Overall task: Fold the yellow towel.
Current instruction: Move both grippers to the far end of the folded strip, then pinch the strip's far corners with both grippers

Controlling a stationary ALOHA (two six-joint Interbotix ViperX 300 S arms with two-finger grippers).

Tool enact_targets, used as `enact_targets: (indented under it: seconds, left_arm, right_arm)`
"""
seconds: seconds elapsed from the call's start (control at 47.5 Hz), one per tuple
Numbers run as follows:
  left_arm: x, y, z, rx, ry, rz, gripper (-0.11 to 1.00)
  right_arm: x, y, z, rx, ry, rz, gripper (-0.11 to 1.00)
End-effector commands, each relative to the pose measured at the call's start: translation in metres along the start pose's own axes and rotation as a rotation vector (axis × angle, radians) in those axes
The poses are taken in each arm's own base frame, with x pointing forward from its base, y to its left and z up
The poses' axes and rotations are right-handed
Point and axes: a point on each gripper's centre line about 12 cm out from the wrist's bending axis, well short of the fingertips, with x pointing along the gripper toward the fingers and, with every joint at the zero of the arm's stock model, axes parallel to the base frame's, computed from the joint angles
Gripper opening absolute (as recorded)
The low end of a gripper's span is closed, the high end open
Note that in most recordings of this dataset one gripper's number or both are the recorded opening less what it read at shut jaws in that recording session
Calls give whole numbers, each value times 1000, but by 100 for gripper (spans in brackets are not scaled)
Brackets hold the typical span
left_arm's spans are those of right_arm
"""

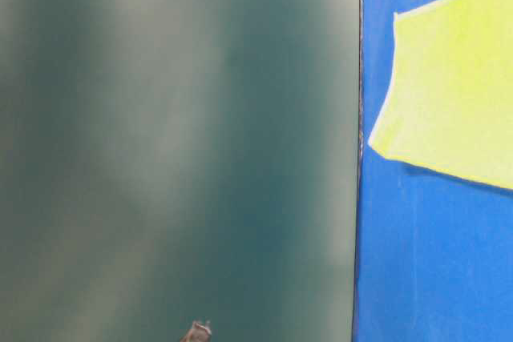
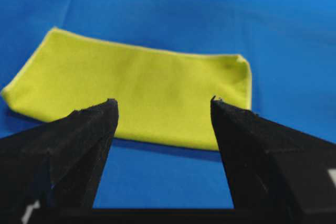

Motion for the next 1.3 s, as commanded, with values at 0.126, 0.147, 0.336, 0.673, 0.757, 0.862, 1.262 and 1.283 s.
enact_targets:
  seconds: [0.126,0.147,0.336,0.673,0.757,0.862,1.262,1.283]
  left_arm:
    - [3,1,10,2,-32,4,68]
    - [4,2,11,0,-34,7,68]
    - [37,20,12,-9,11,65,68]
    - [114,75,-4,-35,151,191,68]
    - [129,93,-18,-50,187,227,68]
    - [144,111,-34,-65,225,260,68]
    - [169,155,-84,-98,250,345,68]
    - [169,158,-87,-100,252,349,68]
  right_arm:
    - [0,-2,8,12,-18,-7,61]
    - [0,-3,9,15,-15,-12,61]
    - [18,-22,8,51,65,-95,61]
    - [84,-61,-25,63,307,-200,61]
    - [103,-69,-33,61,345,-205,61]
    - [122,-74,-40,58,362,-194,61]
    - [170,-88,-77,78,456,-180,61]
    - [171,-89,-79,81,460,-181,61]
